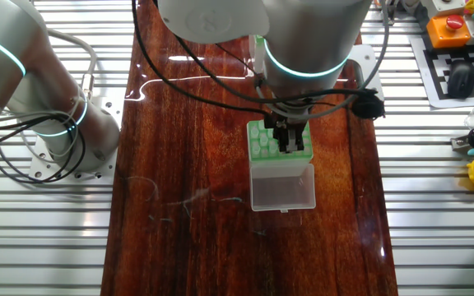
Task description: Transfer all large pipette tips from one holder to another
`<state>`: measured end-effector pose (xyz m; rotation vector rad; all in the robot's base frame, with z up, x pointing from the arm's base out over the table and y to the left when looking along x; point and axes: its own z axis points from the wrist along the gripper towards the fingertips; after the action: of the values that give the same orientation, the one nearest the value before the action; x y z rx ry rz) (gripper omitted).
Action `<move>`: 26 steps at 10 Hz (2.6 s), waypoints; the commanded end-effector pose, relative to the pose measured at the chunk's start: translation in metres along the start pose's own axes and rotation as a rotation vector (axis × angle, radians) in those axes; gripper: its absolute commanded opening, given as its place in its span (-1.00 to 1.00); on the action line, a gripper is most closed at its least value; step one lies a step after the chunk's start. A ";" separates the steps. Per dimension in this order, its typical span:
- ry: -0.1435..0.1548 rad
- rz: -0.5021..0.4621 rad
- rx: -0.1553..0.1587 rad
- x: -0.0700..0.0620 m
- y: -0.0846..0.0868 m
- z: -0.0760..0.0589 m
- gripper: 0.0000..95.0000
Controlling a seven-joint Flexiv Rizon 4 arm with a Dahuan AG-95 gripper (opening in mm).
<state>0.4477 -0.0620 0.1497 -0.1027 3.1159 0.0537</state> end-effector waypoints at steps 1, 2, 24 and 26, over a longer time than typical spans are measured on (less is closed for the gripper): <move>-0.001 0.000 0.001 0.000 0.000 0.000 -0.60; 0.000 0.001 0.001 0.000 0.000 0.000 -1.00; 0.008 -0.076 -0.010 0.004 0.010 -0.094 -1.00; 0.012 -0.093 -0.008 0.004 0.010 -0.094 -1.00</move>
<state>0.4405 -0.0561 0.2447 -0.2537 3.1180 0.0626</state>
